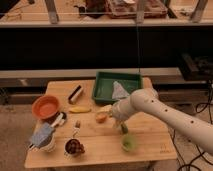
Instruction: Place grapes in tray
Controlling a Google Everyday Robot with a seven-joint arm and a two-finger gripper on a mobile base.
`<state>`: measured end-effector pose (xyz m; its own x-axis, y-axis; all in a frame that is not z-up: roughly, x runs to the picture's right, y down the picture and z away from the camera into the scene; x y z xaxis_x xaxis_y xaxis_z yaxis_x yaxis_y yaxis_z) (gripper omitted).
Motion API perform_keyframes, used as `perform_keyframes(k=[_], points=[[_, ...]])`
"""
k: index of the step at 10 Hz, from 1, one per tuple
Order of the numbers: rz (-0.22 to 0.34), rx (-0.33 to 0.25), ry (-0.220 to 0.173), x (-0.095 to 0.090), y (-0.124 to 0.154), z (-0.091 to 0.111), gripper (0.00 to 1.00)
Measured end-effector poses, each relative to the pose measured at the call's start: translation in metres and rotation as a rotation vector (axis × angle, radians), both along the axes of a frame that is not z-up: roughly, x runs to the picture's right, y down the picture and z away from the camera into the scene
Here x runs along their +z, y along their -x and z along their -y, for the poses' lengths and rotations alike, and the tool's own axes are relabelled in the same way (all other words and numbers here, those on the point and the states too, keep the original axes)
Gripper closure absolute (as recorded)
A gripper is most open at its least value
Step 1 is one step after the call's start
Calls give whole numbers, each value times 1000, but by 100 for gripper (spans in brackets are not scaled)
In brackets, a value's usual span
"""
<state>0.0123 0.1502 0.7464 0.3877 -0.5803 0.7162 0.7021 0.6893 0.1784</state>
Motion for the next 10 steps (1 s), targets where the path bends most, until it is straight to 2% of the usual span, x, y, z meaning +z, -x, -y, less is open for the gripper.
perform_keyframes(k=[4,6,8,10], points=[[0,-3,0,-1,0,0,32],[47,-58,-5,-11,12,-8,32],[101,-131,-15,-29,32,-31,32],[144,-205,-62,-49,58,-64,32]])
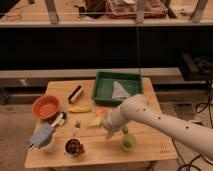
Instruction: Place grapes in tray
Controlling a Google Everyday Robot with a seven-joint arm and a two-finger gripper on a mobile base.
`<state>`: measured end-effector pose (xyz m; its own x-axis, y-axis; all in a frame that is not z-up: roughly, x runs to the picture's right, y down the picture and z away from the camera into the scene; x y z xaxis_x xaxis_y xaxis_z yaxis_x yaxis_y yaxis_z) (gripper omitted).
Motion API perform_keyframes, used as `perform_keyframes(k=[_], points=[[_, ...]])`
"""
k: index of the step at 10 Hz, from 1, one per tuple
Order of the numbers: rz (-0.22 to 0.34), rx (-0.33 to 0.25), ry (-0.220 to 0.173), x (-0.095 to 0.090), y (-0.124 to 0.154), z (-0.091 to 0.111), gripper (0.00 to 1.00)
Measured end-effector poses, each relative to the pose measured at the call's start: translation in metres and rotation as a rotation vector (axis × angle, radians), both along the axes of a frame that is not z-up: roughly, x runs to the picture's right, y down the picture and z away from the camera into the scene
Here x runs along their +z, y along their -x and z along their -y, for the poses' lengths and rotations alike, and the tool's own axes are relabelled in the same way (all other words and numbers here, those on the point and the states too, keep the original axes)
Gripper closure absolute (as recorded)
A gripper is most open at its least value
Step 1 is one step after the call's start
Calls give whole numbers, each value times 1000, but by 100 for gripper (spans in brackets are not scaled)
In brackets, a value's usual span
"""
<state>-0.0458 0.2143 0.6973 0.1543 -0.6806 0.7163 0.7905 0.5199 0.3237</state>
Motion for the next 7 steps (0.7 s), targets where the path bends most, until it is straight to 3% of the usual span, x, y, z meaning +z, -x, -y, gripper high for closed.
perform_keyframes(k=[2,5,7], points=[[13,12,-46,-5,12,-21,32],[17,39,-79,-7,21,-24,32],[25,53,-79,-7,25,-25,32]])
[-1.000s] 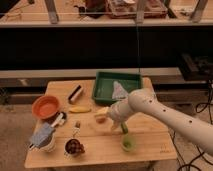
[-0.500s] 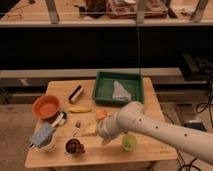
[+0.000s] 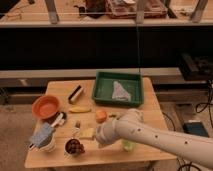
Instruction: Place grapes in tray
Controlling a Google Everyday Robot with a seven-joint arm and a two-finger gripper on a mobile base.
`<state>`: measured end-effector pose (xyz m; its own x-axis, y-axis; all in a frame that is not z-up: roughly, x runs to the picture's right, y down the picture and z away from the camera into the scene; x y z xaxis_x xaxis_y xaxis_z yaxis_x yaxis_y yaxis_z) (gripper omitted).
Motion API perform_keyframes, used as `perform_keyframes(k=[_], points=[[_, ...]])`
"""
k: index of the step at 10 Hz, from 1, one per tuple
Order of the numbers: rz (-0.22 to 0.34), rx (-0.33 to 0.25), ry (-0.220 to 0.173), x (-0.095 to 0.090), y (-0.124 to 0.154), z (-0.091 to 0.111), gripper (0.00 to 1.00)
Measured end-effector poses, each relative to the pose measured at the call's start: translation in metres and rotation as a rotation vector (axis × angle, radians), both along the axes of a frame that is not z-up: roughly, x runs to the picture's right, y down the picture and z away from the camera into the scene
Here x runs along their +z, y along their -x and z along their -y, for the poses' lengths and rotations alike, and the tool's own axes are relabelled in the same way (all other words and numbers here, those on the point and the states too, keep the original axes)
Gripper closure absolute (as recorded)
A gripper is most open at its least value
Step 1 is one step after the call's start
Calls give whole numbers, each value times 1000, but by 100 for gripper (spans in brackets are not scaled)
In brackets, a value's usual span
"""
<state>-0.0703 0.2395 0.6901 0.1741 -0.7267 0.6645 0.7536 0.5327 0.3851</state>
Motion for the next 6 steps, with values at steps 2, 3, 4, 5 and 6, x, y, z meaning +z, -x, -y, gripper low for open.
perform_keyframes(k=[2,3,4,5,6], points=[[15,2,20,-3,5,-4,32],[20,-7,25,-8,7,-7,32],[24,-14,27,-12,9,-10,32],[27,-16,30,-16,10,-13,32],[28,-12,35,-16,11,-14,32]])
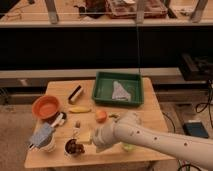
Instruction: Place grapes in tray
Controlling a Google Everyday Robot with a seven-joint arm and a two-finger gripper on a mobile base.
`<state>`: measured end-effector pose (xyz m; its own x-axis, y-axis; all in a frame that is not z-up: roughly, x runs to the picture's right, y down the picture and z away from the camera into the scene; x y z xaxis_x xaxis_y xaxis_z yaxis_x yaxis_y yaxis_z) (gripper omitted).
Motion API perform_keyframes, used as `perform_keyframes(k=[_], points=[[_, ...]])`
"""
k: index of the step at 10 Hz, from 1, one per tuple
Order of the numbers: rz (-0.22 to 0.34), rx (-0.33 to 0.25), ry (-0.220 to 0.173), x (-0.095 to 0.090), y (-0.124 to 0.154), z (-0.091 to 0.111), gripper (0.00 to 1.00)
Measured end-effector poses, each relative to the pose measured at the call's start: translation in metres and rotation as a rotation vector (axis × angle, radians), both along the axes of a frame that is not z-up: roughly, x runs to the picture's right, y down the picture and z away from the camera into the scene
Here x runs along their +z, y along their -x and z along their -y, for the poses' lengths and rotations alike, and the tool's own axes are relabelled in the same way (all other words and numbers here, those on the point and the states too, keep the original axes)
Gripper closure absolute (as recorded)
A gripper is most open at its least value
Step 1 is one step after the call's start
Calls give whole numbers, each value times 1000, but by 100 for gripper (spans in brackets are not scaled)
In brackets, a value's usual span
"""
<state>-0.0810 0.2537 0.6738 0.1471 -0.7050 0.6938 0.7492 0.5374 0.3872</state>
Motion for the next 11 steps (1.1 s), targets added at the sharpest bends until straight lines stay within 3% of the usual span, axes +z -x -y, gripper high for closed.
perform_keyframes(k=[5,9,11], points=[[9,13,2,12,17,0,32],[29,14,36,29,30,-17,32],[44,28,41,29,34,-18,43]])
